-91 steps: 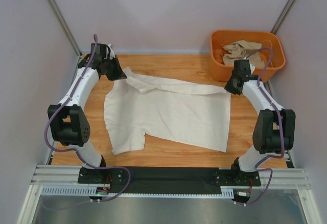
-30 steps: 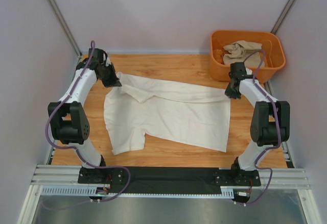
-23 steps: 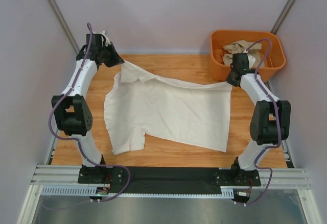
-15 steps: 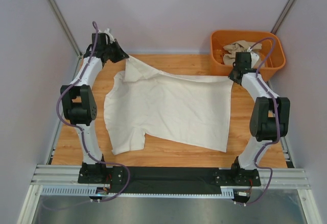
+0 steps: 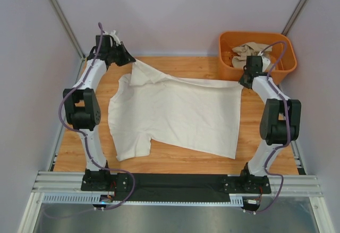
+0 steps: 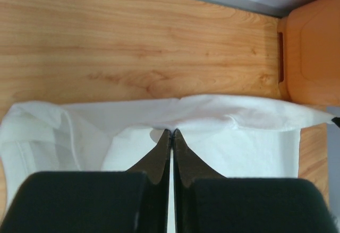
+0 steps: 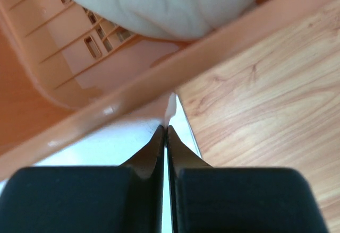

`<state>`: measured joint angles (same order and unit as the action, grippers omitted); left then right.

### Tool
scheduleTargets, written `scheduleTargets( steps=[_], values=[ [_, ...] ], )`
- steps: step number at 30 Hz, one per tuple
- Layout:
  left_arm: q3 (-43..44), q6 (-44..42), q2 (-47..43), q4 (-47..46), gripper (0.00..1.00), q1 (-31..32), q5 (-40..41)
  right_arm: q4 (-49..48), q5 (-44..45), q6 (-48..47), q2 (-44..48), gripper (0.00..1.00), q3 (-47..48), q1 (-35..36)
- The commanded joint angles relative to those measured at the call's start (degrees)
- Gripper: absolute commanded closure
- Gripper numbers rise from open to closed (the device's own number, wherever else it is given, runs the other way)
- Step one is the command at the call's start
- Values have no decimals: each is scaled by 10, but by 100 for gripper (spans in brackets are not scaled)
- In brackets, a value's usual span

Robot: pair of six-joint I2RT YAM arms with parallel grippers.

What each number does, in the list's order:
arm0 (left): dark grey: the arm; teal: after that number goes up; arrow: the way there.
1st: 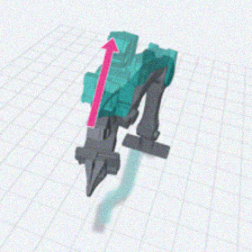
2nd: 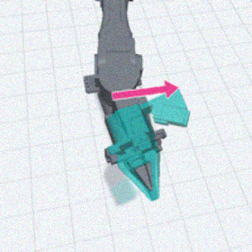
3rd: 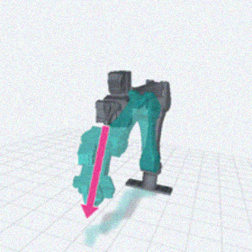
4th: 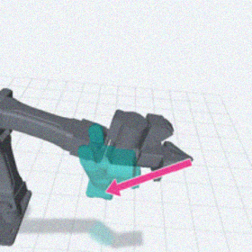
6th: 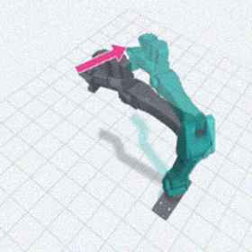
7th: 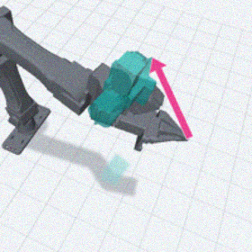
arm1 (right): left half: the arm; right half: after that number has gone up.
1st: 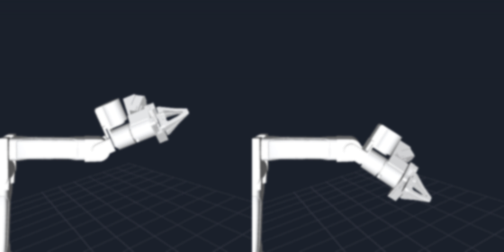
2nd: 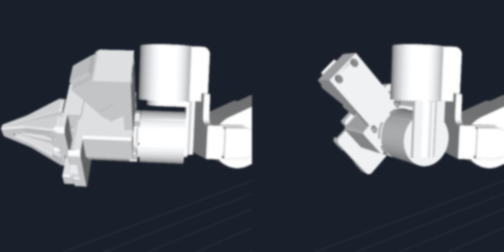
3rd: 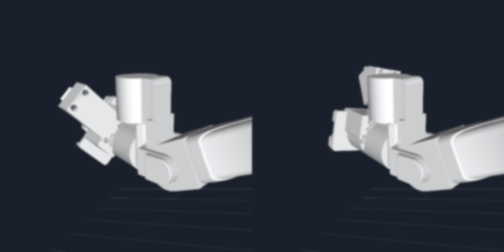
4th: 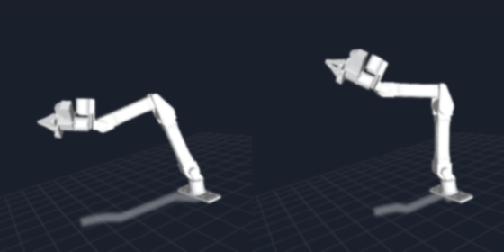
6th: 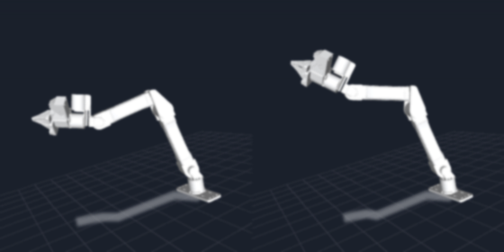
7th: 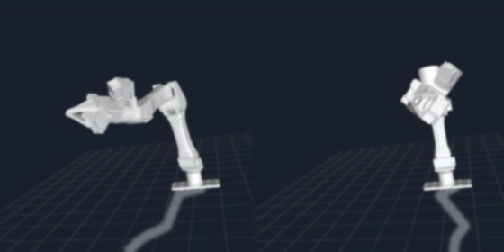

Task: Fold and stack the t-shirts
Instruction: Fold the tshirt

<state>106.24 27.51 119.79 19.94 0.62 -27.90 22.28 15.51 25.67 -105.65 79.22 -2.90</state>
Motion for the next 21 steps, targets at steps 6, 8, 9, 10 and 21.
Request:
scheduleTargets(
  steps=[6,8,9,10,21],
  values=[
    [-122,-76,-155,89,100,-3,29,48,-14,19,100,100,-90,-3],
    [-125,-89,-152,112,100,-3,32,56,-13,22,116,100,-107,-3],
    [-125,-94,-151,133,100,-3,31,56,-14,21,119,100,-121,-3],
    [-128,-101,-149,141,100,-3,29,58,-16,23,123,99,-127,-3],
    [-169,-109,-156,179,100,-3,62,60,-37,32,122,100,-187,-3]
  ],
)
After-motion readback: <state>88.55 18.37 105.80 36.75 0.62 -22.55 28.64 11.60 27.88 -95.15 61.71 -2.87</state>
